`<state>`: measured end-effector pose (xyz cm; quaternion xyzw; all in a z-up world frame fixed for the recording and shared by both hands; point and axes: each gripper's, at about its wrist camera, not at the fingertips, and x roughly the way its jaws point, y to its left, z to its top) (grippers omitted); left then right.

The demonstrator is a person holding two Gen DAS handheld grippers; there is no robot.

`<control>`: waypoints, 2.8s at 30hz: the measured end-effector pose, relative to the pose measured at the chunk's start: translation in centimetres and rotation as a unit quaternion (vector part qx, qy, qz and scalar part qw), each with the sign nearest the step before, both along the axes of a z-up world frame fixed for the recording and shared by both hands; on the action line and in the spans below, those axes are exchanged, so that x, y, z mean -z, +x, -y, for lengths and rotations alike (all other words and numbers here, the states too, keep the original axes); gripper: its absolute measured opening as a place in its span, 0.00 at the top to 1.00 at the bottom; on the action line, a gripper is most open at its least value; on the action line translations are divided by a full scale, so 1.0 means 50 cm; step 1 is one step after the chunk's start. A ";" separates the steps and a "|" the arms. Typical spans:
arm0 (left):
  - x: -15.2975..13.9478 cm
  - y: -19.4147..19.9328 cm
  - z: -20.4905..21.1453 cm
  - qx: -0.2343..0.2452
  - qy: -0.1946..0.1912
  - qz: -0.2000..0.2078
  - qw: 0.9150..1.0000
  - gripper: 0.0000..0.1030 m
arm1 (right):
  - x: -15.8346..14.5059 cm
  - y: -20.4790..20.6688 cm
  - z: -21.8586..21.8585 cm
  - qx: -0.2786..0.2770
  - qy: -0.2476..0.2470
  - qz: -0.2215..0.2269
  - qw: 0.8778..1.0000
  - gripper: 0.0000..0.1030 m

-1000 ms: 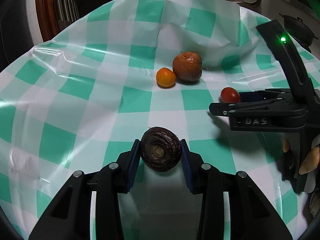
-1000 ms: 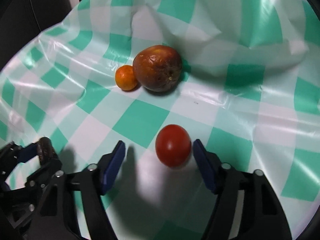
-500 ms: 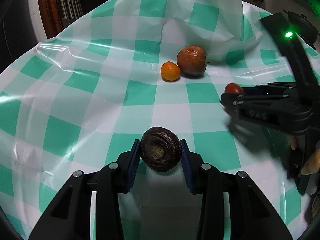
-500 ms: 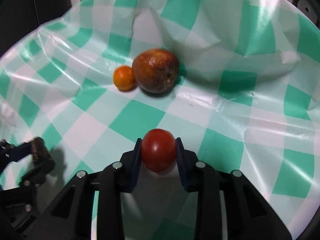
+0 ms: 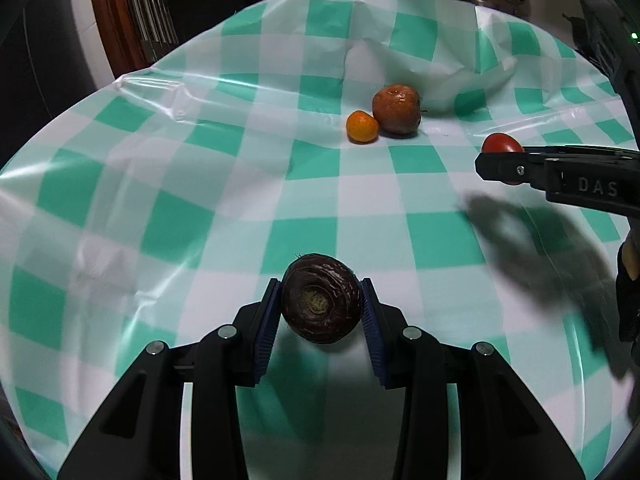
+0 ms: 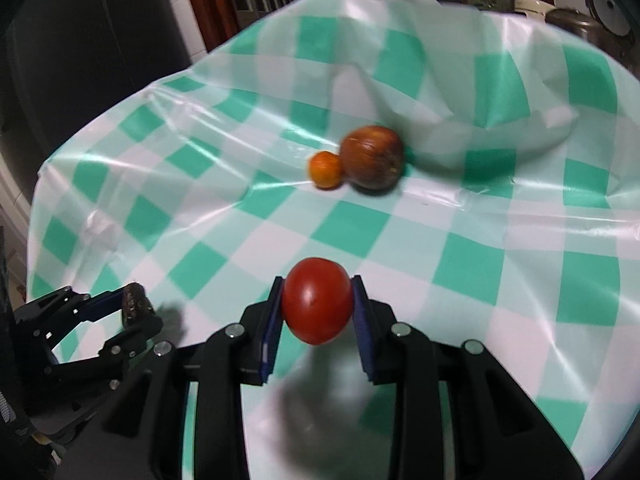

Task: Organize fruits
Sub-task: 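Carry the mangosteen and tomato over the white box with both tools, then open both tools to drop the mangosteen and tomato into the box, then grasp the large brown fruit with the right tool while the left tool grasps an orange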

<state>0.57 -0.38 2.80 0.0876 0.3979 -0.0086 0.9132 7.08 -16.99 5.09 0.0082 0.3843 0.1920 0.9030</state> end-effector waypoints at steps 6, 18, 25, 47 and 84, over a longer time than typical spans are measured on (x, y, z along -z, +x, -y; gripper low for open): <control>-0.026 -0.062 -0.043 0.010 -0.015 0.014 1.000 0.63 | -0.018 -0.085 -0.069 -0.025 0.000 0.008 1.000 0.68; -0.072 -0.331 -0.259 0.017 -0.033 0.057 0.998 0.63 | -0.022 -0.322 -0.237 -0.102 0.035 0.015 0.994 0.68; -0.089 -0.572 -0.441 -0.041 -0.052 0.088 0.994 0.63 | -0.013 -0.482 -0.435 -0.238 0.043 -0.006 0.970 0.68; 0.435 -0.666 -0.787 -0.239 -0.127 -0.326 0.906 0.63 | 0.507 -0.833 -0.974 -0.548 -0.365 -0.125 0.742 0.68; -0.189 -0.444 -0.348 -0.023 -0.126 0.094 0.987 0.11 | -0.152 -0.444 -0.316 -0.152 -0.048 0.112 0.981 0.02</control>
